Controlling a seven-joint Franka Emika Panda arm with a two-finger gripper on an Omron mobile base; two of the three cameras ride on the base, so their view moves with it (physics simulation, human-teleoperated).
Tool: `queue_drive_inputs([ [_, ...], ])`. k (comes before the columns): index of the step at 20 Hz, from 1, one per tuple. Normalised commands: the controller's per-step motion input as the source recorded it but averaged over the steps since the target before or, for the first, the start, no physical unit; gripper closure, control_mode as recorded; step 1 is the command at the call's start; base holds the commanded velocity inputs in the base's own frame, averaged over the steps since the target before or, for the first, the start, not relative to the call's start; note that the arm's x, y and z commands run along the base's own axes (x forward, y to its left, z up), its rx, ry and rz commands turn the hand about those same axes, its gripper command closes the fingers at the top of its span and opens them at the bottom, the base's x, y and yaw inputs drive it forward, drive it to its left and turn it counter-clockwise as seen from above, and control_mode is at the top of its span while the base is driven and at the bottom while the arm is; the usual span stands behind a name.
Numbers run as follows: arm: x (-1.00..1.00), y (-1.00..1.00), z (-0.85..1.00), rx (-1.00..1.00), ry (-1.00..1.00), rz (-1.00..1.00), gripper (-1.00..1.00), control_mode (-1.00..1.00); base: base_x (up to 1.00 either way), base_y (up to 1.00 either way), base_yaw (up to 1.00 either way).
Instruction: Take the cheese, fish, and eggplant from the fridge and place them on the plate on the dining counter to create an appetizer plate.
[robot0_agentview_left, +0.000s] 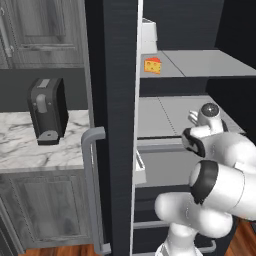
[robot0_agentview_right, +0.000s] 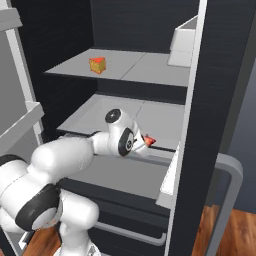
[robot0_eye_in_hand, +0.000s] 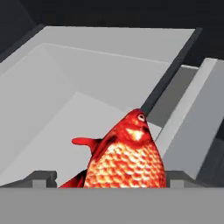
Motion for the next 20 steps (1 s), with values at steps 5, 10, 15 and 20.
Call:
queue_drive_inputs([
  [5,-1.00,0.00,1.00,0.00,0.00,0.01,1.00,-1.00,0.00,0.00,0.00],
  [10,-1.00,0.25,0.91,0.00,0.01,0.10,1.00,-1.00,0.00,0.00,0.00],
  [15,-0.97,0.44,0.56,0.00,0.08,0.22,1.00,-1.00,0.00,0.00,0.00],
  [20,-0.95,0.33,0.45,-0.03,0.06,0.22,1.00,-1.00,0.00,0.00,0.00],
])
